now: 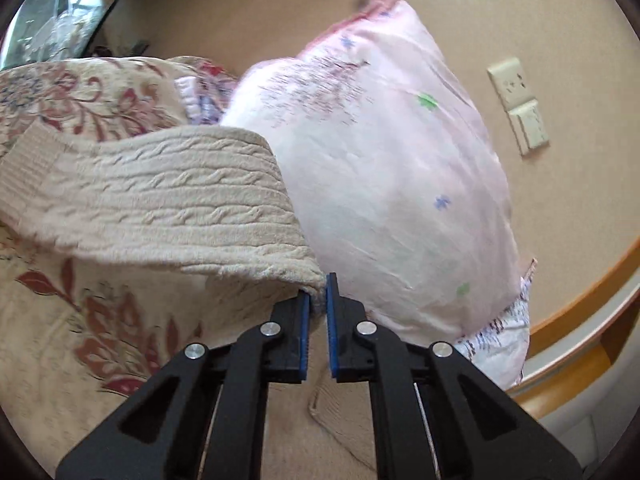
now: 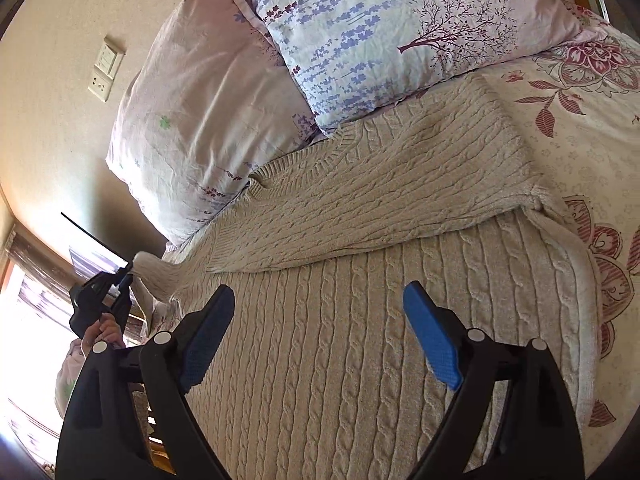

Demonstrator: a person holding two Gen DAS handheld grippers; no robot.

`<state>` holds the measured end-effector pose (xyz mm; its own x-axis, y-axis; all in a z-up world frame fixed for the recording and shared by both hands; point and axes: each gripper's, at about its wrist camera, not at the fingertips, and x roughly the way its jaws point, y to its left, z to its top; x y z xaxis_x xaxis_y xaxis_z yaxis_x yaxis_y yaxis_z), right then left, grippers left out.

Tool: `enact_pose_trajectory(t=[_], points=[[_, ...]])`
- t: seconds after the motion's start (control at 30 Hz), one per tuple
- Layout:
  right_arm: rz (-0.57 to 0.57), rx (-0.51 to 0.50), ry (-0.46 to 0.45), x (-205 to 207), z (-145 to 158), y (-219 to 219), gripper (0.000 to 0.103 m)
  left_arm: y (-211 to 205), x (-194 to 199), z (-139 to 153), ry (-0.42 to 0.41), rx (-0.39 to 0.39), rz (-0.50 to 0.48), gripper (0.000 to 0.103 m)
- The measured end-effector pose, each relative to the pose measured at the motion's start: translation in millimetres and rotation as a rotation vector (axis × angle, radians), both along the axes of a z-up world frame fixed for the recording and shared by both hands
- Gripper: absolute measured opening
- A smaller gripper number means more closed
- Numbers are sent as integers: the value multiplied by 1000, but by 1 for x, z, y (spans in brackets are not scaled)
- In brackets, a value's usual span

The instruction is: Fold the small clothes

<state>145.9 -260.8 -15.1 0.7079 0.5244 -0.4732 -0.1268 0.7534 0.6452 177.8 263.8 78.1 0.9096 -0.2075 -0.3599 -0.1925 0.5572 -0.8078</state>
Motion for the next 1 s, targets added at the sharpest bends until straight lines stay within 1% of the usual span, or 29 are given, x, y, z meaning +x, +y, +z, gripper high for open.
enact_pose_trajectory(t=[0.07, 0.13, 0.2, 0.27, 0.37, 0.4, 0.5, 0.57, 0.6, 0.67, 0.77, 0.87, 1.0], points=[[-4, -2, -3, -2, -1, -1, 88, -32, 10, 4, -33, 29, -72, 7], [-5, 3, -7, -3, -3, -2, 88, -65, 19, -1, -50, 36, -151, 7], [-8, 9, -6, -5, -4, -3, 88, -97, 27, -12, -37, 28, -233, 7], [-10, 10, 1, -6, -7, -4, 88, -126, 34, -28, 8, 28, -293, 7], [-13, 9, 6, -8, -8, -5, 88, -155, 40, -57, 116, 31, -315, 7], [-13, 10, 6, -8, -8, -6, 88, -159, 41, -67, 148, 17, -312, 7], [-16, 8, 5, -10, -8, -7, 88, -158, 41, -89, 209, -51, -316, 8], [-16, 7, 5, -10, -7, -6, 88, -151, 39, -95, 220, -112, -320, 9], [-16, 5, 5, -10, -7, -6, 88, -145, 37, -96, 223, -141, -314, 10], [-15, 6, 6, -10, -7, -5, 88, -131, 33, -97, 229, -196, -277, 22], [-11, 8, 6, -9, -7, -2, 88, -102, 26, -97, 233, -243, -180, 28], [-4, 5, 7, -9, -8, 1, 88, -72, 21, -101, 248, -295, -85, 28], [-4, 9, 3, -9, -9, -1, 88, -44, 16, -101, 242, -347, 21, 25]])
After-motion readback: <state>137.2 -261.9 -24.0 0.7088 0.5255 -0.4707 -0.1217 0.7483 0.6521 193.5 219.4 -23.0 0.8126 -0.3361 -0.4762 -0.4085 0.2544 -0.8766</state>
